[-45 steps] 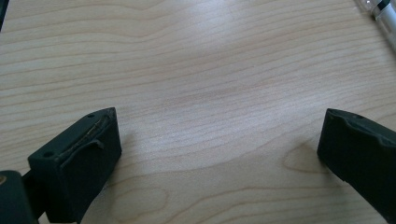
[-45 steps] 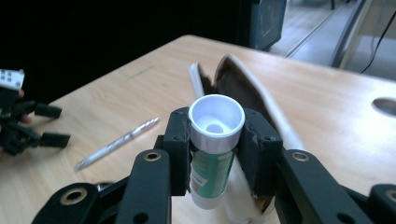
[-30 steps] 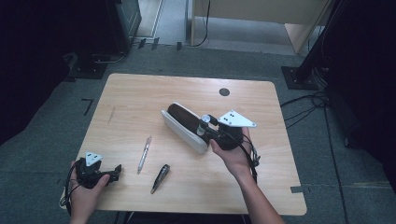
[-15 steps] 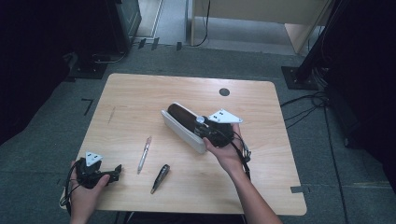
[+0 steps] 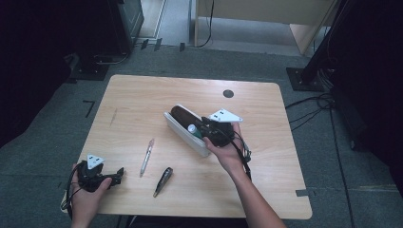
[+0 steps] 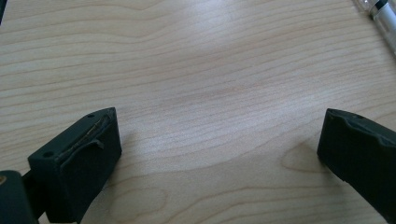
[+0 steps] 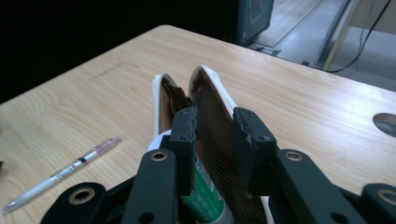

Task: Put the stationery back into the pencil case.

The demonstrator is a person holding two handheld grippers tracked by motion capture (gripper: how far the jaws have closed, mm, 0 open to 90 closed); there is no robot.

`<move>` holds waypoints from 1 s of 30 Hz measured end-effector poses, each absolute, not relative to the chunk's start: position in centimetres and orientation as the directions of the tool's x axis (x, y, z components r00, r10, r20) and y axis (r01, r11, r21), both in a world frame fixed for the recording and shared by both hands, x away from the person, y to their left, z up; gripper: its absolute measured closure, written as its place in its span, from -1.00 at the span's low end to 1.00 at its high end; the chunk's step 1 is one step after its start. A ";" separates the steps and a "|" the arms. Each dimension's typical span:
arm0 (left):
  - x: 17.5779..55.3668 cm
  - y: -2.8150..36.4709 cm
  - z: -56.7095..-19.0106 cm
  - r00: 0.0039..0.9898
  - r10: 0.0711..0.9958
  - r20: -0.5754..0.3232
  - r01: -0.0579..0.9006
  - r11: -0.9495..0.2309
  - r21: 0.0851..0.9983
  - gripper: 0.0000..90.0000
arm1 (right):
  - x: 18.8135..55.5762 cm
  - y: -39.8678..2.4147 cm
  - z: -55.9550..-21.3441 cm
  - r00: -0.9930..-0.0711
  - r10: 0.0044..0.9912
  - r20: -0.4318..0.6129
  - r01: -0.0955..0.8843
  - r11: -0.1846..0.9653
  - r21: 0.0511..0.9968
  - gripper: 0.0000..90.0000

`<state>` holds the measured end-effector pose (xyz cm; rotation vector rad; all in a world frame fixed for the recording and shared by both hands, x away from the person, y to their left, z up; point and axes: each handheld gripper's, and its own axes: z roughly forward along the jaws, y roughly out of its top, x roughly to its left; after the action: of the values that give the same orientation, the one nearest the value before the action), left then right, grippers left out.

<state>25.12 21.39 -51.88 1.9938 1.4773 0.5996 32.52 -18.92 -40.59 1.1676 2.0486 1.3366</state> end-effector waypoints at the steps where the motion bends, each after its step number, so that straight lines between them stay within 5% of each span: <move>1: 25.1 21.4 -51.9 0.286 0.958 0.014 0.697 -0.218 0.683 -1.00 | 32.4 -18.9 -40.5 -0.559 0.823 0.096 0.410 0.175 0.895 0.53; 11: 25.1 21.4 -51.9 0.286 0.958 0.013 0.694 -0.216 0.686 -1.00 | 31.4 -19.0 -40.0 -0.593 0.798 0.108 0.395 0.172 0.902 0.53; 16: 24.4 21.3 -51.6 0.257 0.966 0.023 0.670 -0.195 0.716 -0.66 | 30.5 -19.0 -39.9 -0.606 0.784 0.131 0.393 0.152 0.907 0.52; 30: 23.6 20.0 -51.2 0.310 0.951 -0.019 0.634 -0.191 0.749 -0.49 | 25.5 -16.7 -42.1 -0.681 0.708 0.189 0.424 0.171 0.889 0.40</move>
<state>23.57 20.00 -51.25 1.9158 1.4038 0.6107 25.47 -16.74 -42.11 1.0885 2.1810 1.5150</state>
